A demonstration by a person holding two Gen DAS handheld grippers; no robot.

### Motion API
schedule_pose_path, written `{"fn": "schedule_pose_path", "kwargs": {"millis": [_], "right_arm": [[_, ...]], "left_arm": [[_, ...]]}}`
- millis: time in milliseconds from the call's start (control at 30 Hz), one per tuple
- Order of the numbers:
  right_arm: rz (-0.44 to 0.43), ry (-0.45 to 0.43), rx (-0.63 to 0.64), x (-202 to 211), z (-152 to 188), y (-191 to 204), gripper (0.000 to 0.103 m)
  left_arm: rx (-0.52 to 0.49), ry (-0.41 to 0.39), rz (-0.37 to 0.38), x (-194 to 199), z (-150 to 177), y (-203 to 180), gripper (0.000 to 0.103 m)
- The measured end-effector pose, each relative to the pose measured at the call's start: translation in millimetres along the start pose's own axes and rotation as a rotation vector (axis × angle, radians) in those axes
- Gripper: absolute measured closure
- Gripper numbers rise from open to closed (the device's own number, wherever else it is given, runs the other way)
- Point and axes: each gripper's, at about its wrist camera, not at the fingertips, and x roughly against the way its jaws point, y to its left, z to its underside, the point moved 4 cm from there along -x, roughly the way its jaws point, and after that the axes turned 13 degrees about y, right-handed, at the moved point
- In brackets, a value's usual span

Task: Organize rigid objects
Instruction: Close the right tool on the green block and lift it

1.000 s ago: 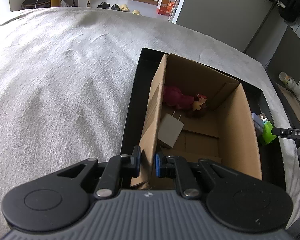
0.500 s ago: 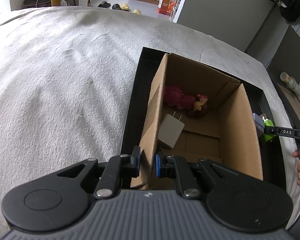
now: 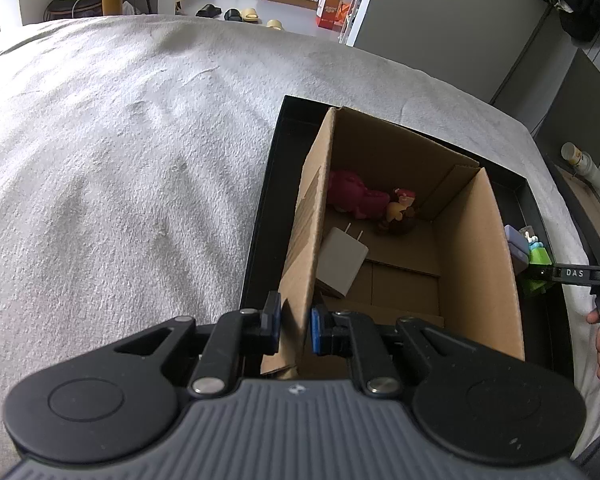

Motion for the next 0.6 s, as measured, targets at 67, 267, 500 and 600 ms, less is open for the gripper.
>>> {"fn": "schedule_pose_path", "kwargs": {"millis": [67, 267, 500, 600], "right_arm": [[-0.001, 0.005, -0.007, 4, 2, 2, 0.05], [-0.013, 0.01, -0.046, 13, 4, 4, 0.05], [0.0, 0.033, -0.033, 23, 10, 10, 0.05], [0.007, 0.042, -0.022, 30, 14, 15, 0.05]], "left_arm": [[-0.001, 0.0, 0.0, 0, 0, 0, 0.09], [-0.001, -0.003, 0.006, 2, 0, 0, 0.09], [0.0, -0.004, 0.003, 2, 0, -1, 0.09], [0.0, -0.004, -0.001, 2, 0, -1, 0.09]]}}
